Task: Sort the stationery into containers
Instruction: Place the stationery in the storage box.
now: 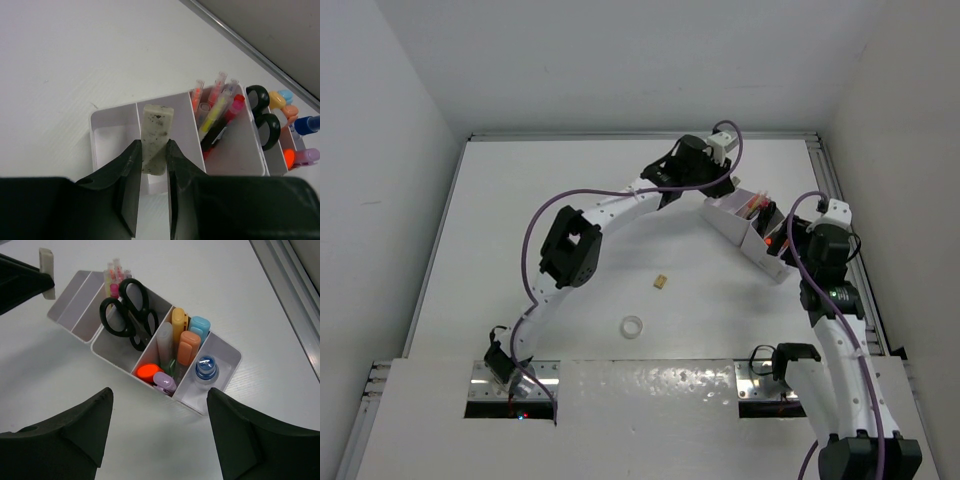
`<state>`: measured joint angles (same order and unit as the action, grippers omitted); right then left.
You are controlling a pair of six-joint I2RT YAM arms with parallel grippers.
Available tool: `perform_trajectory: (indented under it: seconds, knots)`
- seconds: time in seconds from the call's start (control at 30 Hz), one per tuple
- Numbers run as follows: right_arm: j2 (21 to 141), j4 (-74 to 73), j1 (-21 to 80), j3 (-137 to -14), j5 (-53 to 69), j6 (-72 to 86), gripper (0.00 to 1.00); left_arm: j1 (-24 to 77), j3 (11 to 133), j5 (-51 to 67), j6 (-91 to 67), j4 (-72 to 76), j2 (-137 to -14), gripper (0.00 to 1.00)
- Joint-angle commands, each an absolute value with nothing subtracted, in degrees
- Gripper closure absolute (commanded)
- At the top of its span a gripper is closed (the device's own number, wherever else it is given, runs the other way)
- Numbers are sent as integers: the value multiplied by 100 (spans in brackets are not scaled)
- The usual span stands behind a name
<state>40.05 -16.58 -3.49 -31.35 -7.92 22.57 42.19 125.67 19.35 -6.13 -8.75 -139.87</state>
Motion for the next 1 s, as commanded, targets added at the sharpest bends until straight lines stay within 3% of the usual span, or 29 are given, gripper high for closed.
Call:
perform_trajectory:
  seconds: [0.0, 0.47, 0.5, 0.57, 0.6, 0.7, 0.97]
  knots:
    - [3929, -1529, -316, -3067, -949, 2241, 26, 4315, 12806, 1775, -782, -281, -14045, 100]
    - [4043, -1547, -316, -3103, -958, 2127, 26, 4500, 12762, 1740, -747, -167, -14396, 98]
    - [4034, -1547, -316, -3094, -958, 2110, 26, 4500, 12744, 1723, -730, -184, -14405, 95]
    - [3982, -1591, -316, -3094, -984, 2066, 25, 4500, 12744, 1670, -695, -219, -14414, 79]
    - [3964, -1591, -316, -3085, -984, 2039, 25, 4500, 12735, 1653, -686, -228, -14388, 65]
    - [3920, -1600, -316, -3085, -993, 1995, 25, 4500, 12814, 1687, -686, -246, -14335, 51]
    - [3920, -1643, -316, -3225, -800, 1899, 26, 4474, 13288, 1530, -450, -597, -14002, 47]
